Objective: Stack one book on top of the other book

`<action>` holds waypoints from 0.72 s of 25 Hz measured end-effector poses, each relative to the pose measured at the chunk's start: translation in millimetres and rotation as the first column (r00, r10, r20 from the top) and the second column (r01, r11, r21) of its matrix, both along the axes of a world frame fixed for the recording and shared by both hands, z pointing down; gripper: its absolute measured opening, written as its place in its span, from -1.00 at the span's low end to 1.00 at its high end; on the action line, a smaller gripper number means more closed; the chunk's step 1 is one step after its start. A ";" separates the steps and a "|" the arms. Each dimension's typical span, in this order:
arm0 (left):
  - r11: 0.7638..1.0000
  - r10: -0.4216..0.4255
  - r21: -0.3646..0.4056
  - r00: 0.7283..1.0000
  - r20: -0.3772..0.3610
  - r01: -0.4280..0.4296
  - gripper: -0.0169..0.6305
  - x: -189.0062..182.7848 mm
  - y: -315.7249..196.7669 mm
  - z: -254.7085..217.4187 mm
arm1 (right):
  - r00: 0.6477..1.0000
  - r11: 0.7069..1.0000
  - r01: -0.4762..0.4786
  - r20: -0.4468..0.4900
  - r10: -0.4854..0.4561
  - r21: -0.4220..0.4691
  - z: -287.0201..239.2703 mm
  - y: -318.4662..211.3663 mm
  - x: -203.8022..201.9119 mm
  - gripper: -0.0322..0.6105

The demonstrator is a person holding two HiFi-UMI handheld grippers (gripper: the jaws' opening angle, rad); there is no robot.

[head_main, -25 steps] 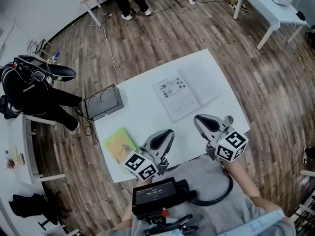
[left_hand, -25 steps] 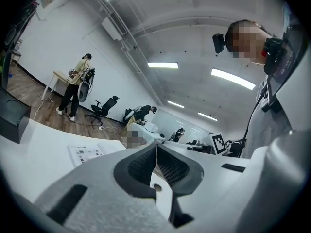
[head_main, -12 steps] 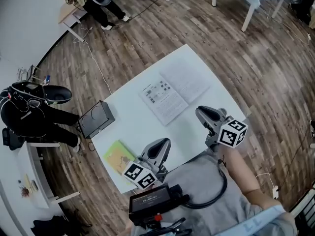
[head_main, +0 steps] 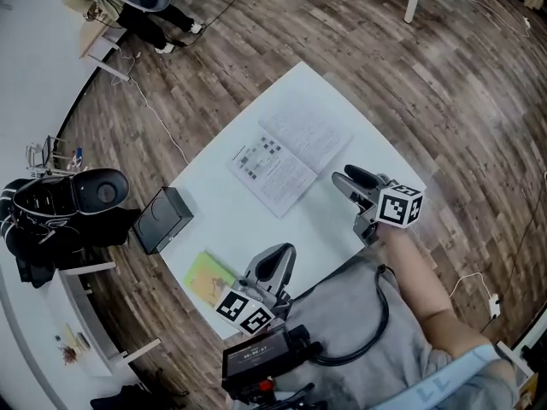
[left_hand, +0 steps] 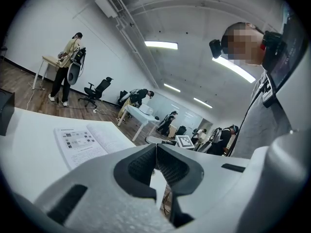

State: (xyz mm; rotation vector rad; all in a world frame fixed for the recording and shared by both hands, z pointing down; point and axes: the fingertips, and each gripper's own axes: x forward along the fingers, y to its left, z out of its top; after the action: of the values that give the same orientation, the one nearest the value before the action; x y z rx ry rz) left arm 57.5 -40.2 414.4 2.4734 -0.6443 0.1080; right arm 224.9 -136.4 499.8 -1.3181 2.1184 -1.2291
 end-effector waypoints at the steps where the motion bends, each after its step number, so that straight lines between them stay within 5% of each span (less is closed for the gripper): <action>1: 1.000 0.004 -0.003 1.000 0.003 -0.004 -0.89 1.4 0.2 1.0 | 0.999 1.000 -0.014 0.050 0.014 -0.016 4.3 -2.3 2.8 -0.16; 6: 1.000 0.020 -0.009 1.000 0.009 -0.020 -0.89 9.4 1.0 1.3 | 0.950 0.989 -0.072 0.293 0.107 -0.127 30.0 -9.4 20.1 -0.16; 18: 1.000 0.008 -0.026 1.000 0.003 -0.008 -0.89 13.5 -1.3 9.4 | 0.768 0.945 -0.101 0.579 0.273 -0.311 84.2 -23.8 47.7 -0.16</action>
State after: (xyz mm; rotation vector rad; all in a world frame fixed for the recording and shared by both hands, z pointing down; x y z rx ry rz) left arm 71.1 -41.5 423.7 2.4518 -0.6302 0.1228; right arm 272.6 -160.2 583.9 -0.9936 1.3581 -1.6179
